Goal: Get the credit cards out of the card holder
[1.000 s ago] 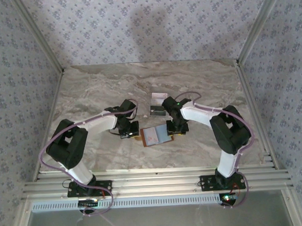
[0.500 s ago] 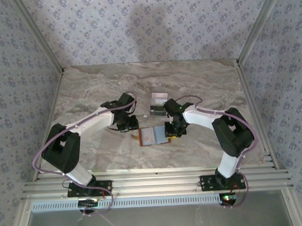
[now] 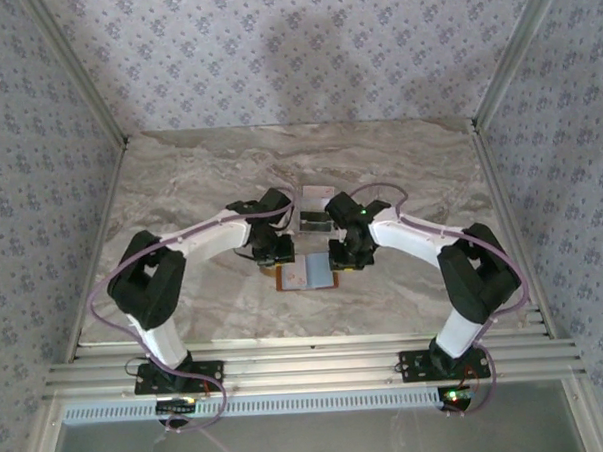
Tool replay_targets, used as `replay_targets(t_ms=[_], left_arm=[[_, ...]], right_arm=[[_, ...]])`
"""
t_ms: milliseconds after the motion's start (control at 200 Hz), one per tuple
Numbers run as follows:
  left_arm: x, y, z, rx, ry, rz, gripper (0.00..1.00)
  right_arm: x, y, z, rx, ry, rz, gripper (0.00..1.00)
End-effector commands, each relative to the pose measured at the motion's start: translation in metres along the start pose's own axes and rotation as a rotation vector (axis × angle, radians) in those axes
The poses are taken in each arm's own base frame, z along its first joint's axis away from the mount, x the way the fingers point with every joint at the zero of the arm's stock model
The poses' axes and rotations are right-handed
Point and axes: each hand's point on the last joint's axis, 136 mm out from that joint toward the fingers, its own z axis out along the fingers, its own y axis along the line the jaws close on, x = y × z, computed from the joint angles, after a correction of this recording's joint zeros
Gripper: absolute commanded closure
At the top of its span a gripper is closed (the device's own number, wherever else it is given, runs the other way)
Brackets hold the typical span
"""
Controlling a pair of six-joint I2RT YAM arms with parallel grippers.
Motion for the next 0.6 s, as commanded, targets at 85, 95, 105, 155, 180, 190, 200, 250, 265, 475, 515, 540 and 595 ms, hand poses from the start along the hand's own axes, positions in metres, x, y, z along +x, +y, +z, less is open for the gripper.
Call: replay_targets(t_ms=[85, 95, 105, 155, 180, 190, 200, 250, 265, 475, 515, 540, 595], left_arm=[[0.006, 0.004, 0.017, -0.010, 0.035, -0.010, 0.80], [0.007, 0.004, 0.018, -0.012, 0.036, -0.010, 0.80], [0.007, 0.005, 0.018, -0.014, 0.035, -0.011, 0.80], [0.009, 0.009, 0.021, -0.023, 0.040, -0.013, 0.81], [0.010, 0.010, 0.022, -0.027, 0.042, -0.014, 0.81], [0.010, 0.010, 0.022, -0.029, 0.044, -0.015, 0.81], [0.011, 0.011, 0.023, -0.031, 0.047, -0.015, 0.82], [0.013, 0.014, 0.025, -0.041, 0.052, -0.017, 0.83], [0.014, 0.016, 0.026, -0.043, 0.056, -0.020, 0.83], [0.022, 0.025, 0.034, -0.057, 0.072, -0.031, 0.86], [0.023, 0.026, 0.035, -0.060, 0.075, -0.034, 0.87], [0.024, 0.026, 0.035, -0.058, 0.076, -0.032, 0.87], [0.024, 0.027, 0.036, -0.058, 0.078, -0.035, 0.87]], right_arm=[[-0.014, 0.031, -0.013, -0.136, -0.028, 0.002, 0.72], [-0.014, 0.032, -0.012, -0.145, -0.027, 0.003, 0.72], [-0.015, 0.035, -0.012, -0.155, -0.026, 0.004, 0.72], [-0.016, 0.043, -0.009, -0.198, -0.012, 0.007, 0.73], [-0.020, 0.048, -0.008, -0.224, -0.023, 0.000, 0.73], [-0.020, 0.050, -0.006, -0.232, -0.017, 0.017, 0.73], [-0.021, 0.053, -0.006, -0.247, -0.016, 0.022, 0.73], [-0.023, 0.061, -0.004, -0.284, -0.011, 0.030, 0.74], [-0.025, 0.064, -0.003, -0.299, -0.011, 0.031, 0.74], [-0.032, 0.082, 0.011, -0.377, 0.010, 0.056, 0.77], [-0.032, 0.085, 0.014, -0.383, 0.016, 0.060, 0.78], [-0.032, 0.086, 0.016, -0.389, 0.018, 0.060, 0.78], [-0.033, 0.088, 0.019, -0.396, 0.023, 0.066, 0.79]])
